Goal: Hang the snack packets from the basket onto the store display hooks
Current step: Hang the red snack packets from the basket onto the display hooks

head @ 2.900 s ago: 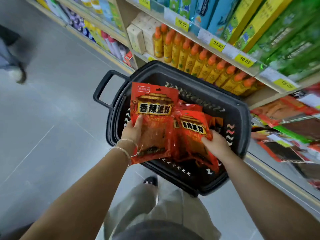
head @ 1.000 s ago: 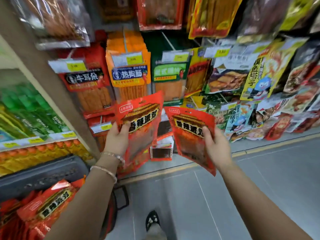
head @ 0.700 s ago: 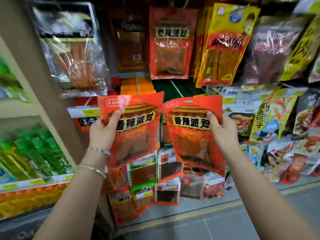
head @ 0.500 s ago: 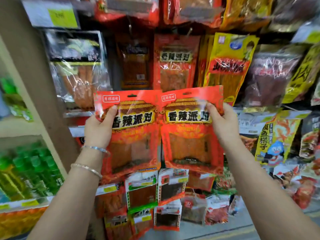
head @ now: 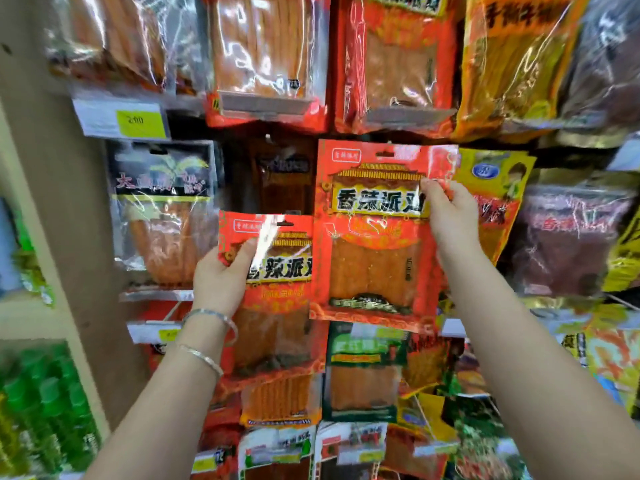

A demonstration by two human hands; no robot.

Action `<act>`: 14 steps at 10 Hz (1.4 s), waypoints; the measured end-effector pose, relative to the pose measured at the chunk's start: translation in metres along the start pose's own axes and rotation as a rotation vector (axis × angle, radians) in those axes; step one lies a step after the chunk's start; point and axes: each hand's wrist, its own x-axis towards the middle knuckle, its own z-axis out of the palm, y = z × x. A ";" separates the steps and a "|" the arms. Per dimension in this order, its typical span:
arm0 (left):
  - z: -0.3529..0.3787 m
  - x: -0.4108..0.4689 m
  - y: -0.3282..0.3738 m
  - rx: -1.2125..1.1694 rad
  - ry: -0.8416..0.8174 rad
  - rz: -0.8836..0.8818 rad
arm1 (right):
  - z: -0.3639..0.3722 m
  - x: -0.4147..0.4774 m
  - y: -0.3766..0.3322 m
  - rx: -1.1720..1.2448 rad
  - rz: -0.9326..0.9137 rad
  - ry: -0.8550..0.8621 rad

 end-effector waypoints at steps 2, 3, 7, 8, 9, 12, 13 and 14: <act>0.002 0.004 -0.005 -0.015 0.037 -0.043 | -0.001 0.018 -0.009 0.083 0.040 -0.037; 0.000 0.003 -0.003 -0.042 0.039 -0.080 | -0.002 0.018 -0.012 0.089 0.069 -0.050; -0.035 0.008 0.012 -0.182 0.104 -0.153 | -0.002 0.019 -0.026 -0.006 0.078 -0.075; -0.045 0.010 0.013 -0.225 0.107 -0.161 | -0.003 0.016 -0.026 -0.002 0.083 -0.062; -0.048 0.011 0.012 -0.235 0.085 -0.156 | -0.003 0.013 -0.028 0.007 0.092 -0.041; -0.036 0.010 0.019 -0.200 -0.018 -0.137 | 0.007 0.009 -0.047 -0.095 0.104 -0.097; -0.029 0.009 0.022 -0.205 -0.060 -0.132 | 0.008 0.002 -0.055 -0.067 0.132 -0.091; -0.021 0.007 0.026 -0.203 -0.082 -0.126 | 0.005 -0.003 -0.060 -0.041 0.119 -0.074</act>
